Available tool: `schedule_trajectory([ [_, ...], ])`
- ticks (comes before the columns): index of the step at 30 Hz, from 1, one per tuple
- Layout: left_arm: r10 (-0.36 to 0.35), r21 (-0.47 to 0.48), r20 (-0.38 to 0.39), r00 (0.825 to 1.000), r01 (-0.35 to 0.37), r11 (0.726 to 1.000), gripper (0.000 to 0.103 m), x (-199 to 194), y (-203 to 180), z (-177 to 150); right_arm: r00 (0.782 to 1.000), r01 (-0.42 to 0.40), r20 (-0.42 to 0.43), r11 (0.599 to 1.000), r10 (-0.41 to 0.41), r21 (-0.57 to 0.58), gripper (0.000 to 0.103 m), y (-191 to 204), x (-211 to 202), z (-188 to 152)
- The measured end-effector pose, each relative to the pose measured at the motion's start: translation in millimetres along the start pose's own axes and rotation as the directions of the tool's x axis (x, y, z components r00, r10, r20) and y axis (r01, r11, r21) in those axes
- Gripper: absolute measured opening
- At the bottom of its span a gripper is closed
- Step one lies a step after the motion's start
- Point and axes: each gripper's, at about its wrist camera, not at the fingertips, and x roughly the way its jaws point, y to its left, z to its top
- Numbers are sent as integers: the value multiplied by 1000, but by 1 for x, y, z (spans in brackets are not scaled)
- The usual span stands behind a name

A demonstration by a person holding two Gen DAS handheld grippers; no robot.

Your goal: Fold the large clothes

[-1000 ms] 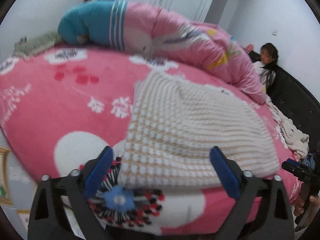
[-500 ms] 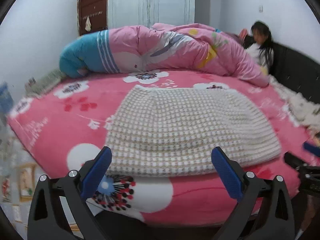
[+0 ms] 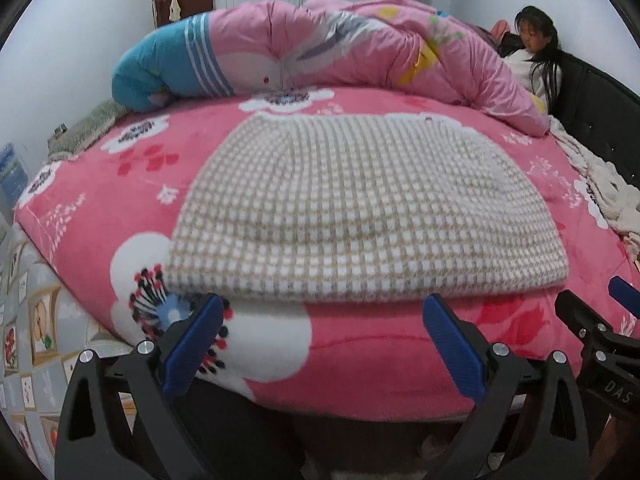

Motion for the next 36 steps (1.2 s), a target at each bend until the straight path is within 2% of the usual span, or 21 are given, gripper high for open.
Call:
schedule_trajectory([
  [5,9,14,-38,999,-9,1000,98,6,-5,-4,1000,3,-20,1000,-4,-28,95,8,2,-4],
  [14,38,33,-41,998,-37,999,98,6,-6,-6,999,13,-43,999,-15,-33,95,10,3,-6],
  [36,21,41,-57,998,-19,999,98,7,-8,-8,998,20,-53,999,-22,-26,95,4,4,-7],
])
